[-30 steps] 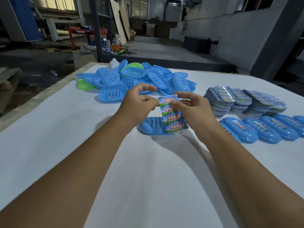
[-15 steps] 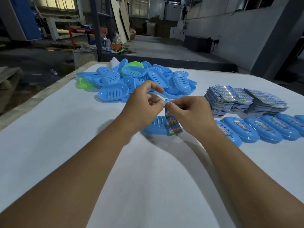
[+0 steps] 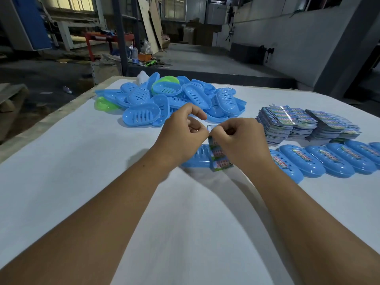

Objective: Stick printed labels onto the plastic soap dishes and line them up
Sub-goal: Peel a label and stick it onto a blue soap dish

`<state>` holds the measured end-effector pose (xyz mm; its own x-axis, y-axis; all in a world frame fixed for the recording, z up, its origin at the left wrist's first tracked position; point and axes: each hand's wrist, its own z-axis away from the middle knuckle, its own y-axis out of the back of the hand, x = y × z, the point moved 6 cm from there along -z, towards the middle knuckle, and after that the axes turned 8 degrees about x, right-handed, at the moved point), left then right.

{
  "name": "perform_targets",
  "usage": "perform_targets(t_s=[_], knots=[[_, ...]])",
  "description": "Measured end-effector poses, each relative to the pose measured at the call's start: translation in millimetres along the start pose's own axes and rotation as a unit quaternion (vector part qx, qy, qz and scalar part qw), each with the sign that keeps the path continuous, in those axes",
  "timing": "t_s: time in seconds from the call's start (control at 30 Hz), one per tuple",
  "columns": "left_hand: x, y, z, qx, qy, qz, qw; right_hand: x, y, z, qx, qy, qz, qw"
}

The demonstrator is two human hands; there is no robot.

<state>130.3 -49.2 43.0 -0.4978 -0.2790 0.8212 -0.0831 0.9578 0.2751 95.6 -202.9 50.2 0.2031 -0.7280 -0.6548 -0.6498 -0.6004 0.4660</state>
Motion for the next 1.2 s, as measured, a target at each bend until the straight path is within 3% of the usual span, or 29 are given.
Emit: perform_targets(t_s=[0.27, 0.53, 0.67, 0.8, 1.0, 1.07, 1.13, 1.2], knots=[[-10.5, 11.3, -9.0, 0.077, 0.051, -0.054, 0.994, 19.4, 0.9, -9.0, -0.006, -0.057, -0.066, 0.996], [-26.0, 22.8, -13.6, 0.096, 0.148, -0.065, 0.982, 35.2, 1.8, -14.0, 0.008, -0.110, -0.068, 0.992], [-34.7, 35.6, -17.1, 0.091, 0.147, -0.168, 0.971, 36.0, 1.7, -14.7, 0.007, -0.111, -0.065, 0.992], [-40.7, 50.3, -17.7, 0.071, 0.117, -0.385, 0.913, 32.2, -1.3, -11.5, 0.002, -0.102, -0.058, 0.993], [-52.1, 60.4, -15.2, 0.000, 0.141, -0.575, 0.806, 29.1, -1.0, -9.4, -0.002, -0.092, -0.042, 0.995], [-43.5, 57.0, -17.2, 0.030, 0.108, -0.532, 0.839, 26.8, -0.4, -8.4, -0.003, -0.085, -0.037, 0.996], [-33.4, 48.3, -16.0, 0.054, 0.110, -0.354, 0.927, 24.4, -0.5, -7.6, -0.004, -0.079, -0.039, 0.996], [-23.7, 31.8, -10.0, 0.036, 0.152, -0.137, 0.978, 21.6, -0.7, -6.5, -0.007, -0.070, -0.043, 0.997]])
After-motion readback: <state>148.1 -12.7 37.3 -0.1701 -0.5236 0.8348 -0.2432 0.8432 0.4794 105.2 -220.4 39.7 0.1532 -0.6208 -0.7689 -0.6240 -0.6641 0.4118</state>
